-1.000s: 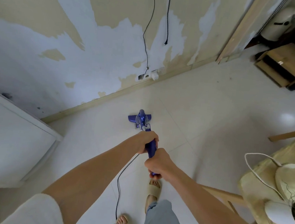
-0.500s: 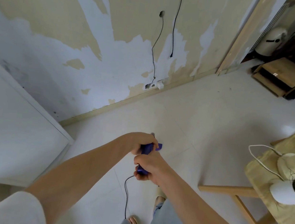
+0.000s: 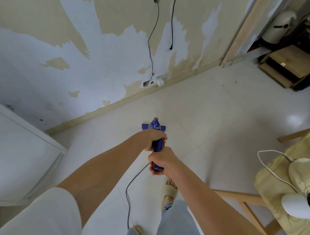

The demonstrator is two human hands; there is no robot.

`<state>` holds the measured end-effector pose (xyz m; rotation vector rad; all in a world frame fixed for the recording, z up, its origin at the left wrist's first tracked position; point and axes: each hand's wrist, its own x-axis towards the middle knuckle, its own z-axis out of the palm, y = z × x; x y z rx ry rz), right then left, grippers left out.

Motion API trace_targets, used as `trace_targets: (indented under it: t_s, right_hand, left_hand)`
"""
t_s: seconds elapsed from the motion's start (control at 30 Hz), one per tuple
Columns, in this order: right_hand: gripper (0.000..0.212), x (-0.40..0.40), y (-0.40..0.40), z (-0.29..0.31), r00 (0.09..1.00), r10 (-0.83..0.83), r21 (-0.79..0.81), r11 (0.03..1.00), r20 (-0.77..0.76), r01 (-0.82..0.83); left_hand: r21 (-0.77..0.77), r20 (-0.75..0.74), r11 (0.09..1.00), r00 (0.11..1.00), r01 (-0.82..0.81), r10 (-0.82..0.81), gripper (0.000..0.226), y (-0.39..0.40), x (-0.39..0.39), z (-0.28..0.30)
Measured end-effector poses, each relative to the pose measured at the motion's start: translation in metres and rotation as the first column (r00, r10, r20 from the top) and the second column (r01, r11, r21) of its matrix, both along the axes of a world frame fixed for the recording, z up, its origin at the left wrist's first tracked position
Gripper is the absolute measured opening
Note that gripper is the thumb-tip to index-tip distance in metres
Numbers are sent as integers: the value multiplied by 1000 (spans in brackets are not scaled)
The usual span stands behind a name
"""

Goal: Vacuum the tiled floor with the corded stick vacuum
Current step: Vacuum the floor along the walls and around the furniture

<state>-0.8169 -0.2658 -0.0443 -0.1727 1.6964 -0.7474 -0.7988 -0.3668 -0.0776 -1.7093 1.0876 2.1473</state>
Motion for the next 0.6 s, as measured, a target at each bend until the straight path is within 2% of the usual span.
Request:
trace_targets:
  t_s: [0.4, 0.6]
  right_hand:
    - [17, -155, -106, -39, 990, 134, 58, 990, -52, -131]
    - [17, -203, -145, -60, 974, 217, 81, 974, -65, -212]
  left_hand:
    - [6, -33, 983, 983, -182, 182, 15, -100, -143, -27]
    - [-18, -24, 973, 973, -229, 228, 15, -137, -187, -46]
